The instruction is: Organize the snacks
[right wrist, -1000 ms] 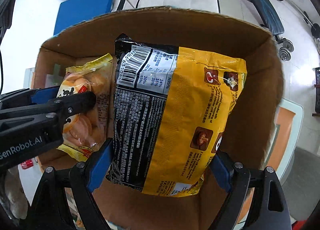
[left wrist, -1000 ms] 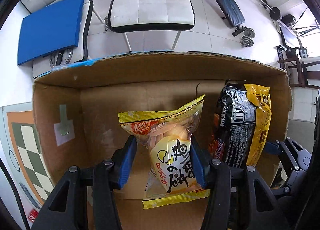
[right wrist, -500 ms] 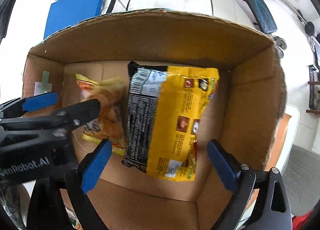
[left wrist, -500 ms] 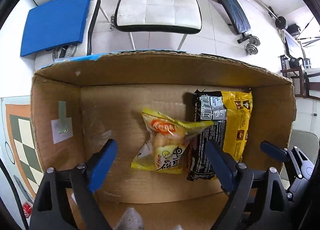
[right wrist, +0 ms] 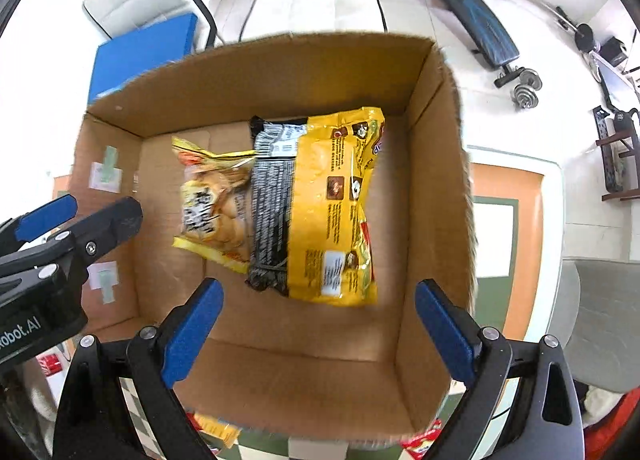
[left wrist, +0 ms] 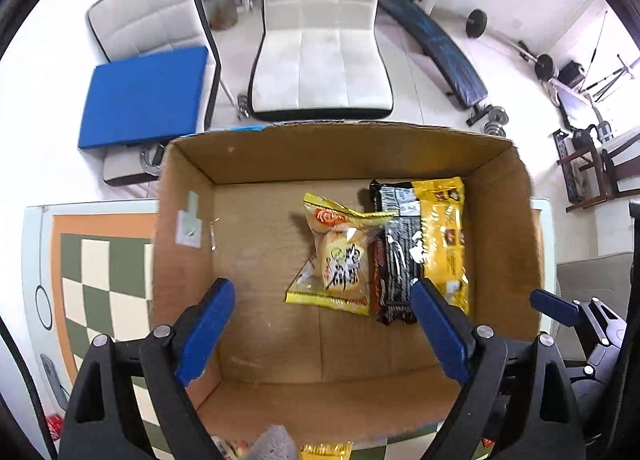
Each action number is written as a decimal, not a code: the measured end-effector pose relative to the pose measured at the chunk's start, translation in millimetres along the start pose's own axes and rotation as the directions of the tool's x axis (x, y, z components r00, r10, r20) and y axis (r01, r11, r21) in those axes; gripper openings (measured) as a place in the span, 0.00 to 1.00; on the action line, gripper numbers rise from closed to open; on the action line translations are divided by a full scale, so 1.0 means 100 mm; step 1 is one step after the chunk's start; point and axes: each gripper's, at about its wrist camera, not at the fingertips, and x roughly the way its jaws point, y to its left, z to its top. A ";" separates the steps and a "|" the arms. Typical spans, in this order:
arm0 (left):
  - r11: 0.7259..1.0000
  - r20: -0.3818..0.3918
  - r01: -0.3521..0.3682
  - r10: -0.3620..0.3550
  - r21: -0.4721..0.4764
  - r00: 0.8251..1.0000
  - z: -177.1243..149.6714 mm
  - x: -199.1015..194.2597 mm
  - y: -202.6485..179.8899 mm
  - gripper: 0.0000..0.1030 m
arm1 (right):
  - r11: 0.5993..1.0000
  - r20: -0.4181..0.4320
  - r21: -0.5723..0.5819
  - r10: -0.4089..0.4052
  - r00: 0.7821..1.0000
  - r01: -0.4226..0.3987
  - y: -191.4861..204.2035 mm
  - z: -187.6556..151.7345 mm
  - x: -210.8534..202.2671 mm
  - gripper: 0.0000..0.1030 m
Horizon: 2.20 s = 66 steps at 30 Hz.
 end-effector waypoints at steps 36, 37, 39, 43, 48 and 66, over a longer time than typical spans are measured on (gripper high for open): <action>0.941 -0.287 -0.130 0.037 -0.313 0.957 -3.41 0.20 0.98 0.88 | 0.755 -0.337 0.656 0.319 0.886 -0.023 0.98 -4.01 0.65 0.65; 0.937 -0.298 -0.133 0.033 -0.323 0.954 -3.38 0.25 1.02 0.88 | 0.776 -0.345 0.631 0.278 0.897 0.003 1.05 -3.98 0.65 0.63; 0.934 -0.316 -0.121 0.009 -0.337 0.949 -3.36 0.34 1.05 0.88 | 0.830 -0.359 0.555 0.192 0.913 0.044 1.21 -3.89 0.63 0.56; 0.929 -0.380 -0.098 -0.049 -0.357 0.924 -3.35 0.58 1.07 0.88 | 0.936 -0.412 0.333 0.035 0.911 0.115 1.49 -3.79 0.66 0.51; 0.929 -0.448 -0.099 -0.076 -0.356 0.891 -3.36 0.85 1.06 0.88 | 0.985 -0.419 0.125 -0.055 0.906 0.118 1.59 -3.75 0.65 0.44; 0.962 -0.435 -0.157 0.046 -0.223 0.899 -3.53 1.03 0.95 0.53 | 0.833 -0.357 0.542 0.109 0.928 0.111 1.06 -3.52 0.74 0.76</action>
